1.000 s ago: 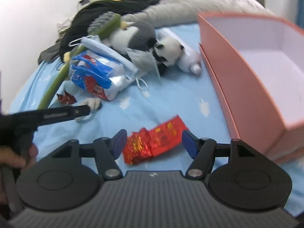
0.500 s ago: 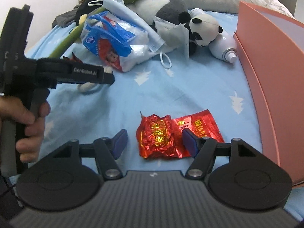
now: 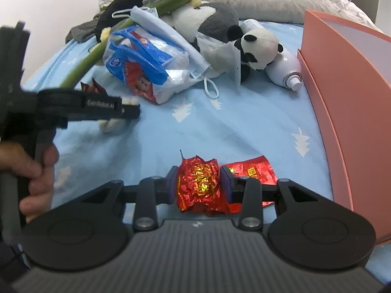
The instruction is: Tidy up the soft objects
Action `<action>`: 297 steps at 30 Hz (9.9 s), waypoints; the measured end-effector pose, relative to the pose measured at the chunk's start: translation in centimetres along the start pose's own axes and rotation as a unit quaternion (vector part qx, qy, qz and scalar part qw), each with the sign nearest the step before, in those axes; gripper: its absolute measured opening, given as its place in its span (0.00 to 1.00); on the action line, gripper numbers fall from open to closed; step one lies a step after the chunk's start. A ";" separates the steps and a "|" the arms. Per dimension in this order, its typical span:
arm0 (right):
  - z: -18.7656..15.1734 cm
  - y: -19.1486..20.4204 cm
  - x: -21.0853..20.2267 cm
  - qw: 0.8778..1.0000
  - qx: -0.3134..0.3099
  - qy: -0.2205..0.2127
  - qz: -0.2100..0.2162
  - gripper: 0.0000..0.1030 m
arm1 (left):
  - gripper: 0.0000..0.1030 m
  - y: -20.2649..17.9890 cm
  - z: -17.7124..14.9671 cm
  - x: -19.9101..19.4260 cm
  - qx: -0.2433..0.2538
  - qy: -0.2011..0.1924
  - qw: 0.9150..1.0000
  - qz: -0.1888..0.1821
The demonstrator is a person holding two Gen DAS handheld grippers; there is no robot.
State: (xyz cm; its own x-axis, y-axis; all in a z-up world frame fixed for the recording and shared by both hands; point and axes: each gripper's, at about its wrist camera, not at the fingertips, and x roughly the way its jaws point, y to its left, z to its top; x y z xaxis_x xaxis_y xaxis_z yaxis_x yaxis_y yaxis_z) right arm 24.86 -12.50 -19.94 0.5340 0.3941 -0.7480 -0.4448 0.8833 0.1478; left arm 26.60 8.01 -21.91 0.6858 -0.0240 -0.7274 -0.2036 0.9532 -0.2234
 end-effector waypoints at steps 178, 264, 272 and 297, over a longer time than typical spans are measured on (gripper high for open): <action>1.2 -0.8 -6.7 0.994 0.053 -0.098 -0.017 0.46 | 0.52 2.7 -1.5 -9.6 -0.006 -0.019 0.999 0.043; -5.5 0.1 -6.2 0.996 -0.025 -0.069 -0.045 0.05 | 0.36 -3.6 -5.4 -7.4 0.034 0.028 0.998 0.051; -5.5 -0.6 -6.6 0.998 0.013 -0.060 0.027 0.55 | 0.36 -3.0 -5.6 -7.6 0.023 0.029 0.998 0.056; -1.9 -0.5 -0.6 0.997 -0.060 -0.019 0.049 0.70 | 0.36 -2.5 -6.6 -10.1 0.026 0.029 0.997 0.063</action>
State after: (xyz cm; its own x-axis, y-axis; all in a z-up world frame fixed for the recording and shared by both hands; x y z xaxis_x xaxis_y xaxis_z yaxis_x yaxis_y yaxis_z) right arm 23.41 -13.71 -20.75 0.5090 0.4881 -0.7090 -0.5777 0.8043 0.1390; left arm 15.62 3.90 -18.30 0.6152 0.0806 -0.7842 -0.2476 0.9642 -0.0951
